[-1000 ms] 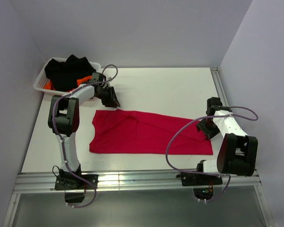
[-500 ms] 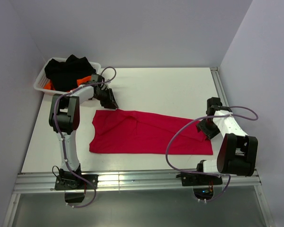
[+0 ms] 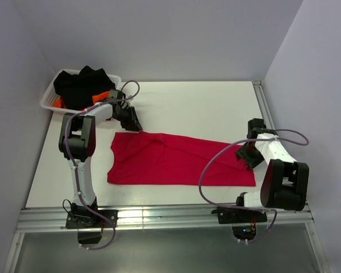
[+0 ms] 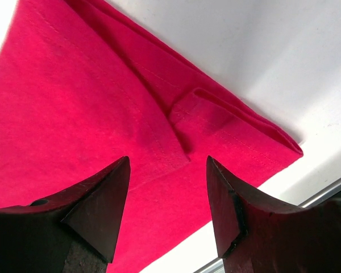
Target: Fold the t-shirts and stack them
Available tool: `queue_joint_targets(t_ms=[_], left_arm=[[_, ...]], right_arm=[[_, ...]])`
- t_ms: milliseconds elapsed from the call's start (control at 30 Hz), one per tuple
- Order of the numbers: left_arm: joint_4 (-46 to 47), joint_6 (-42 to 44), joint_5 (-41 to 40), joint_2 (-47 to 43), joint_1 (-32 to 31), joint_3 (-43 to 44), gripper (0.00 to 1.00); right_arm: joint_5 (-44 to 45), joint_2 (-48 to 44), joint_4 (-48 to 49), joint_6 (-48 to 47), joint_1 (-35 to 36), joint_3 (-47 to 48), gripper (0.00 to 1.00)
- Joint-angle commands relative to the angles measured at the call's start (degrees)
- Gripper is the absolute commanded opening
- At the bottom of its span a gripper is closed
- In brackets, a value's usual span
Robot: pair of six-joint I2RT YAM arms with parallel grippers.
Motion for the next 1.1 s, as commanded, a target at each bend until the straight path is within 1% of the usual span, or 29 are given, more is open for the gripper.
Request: queue_joint_targets(t_ms=[0, 333, 533, 667, 800, 867, 900, 967, 1000, 1067], left_arm=[[1.38, 1.02, 1.56, -1.94, -0.29, -0.7, 0.29], [1.03, 1.2, 1.39, -2.82, -0.99, -1.4, 0.3], [1.11, 1.29, 1.21, -3.61, -1.17, -2.1, 0.29], [0.94, 1.29, 1.12, -3.87, -1.26, -2.19, 0.26], [0.94, 1.29, 0.95, -4.4, -1.26, -2.37, 0.18], [1.03, 1.29, 0.77, -4.49, -1.26, -2.37, 0.16], [1.2, 1.2, 0.51, -4.57, -1.26, -2.28, 0.13], [1.03, 1.11, 0.51, -4.49, -1.26, -2.2, 0.1], [1.03, 1.02, 0.33, -4.49, -1.26, -1.93, 0.05], [0.68, 1.02, 0.33, -4.57, -1.26, -1.58, 0.0]], right_arm=[[1.29, 0.51, 0.86, -0.14, -0.46, -0.6, 0.63], [1.2, 1.39, 1.74, -0.14, -0.46, -1.13, 0.63], [1.29, 1.57, 2.18, -0.32, -0.55, -1.57, 0.63], [1.2, 1.83, 2.35, -0.5, -0.46, -1.83, 0.63], [1.29, 2.01, 2.7, -0.58, -0.55, -2.27, 0.63], [1.29, 2.09, 2.79, -0.67, -0.46, -2.54, 0.63], [1.38, 2.09, 2.88, -0.58, -0.46, -2.54, 0.63], [1.38, 2.09, 2.97, -0.76, -0.46, -2.71, 0.63], [1.38, 2.01, 2.97, -0.76, -0.55, -2.71, 0.63], [1.47, 2.18, 2.97, -0.67, -0.46, -2.71, 0.63]])
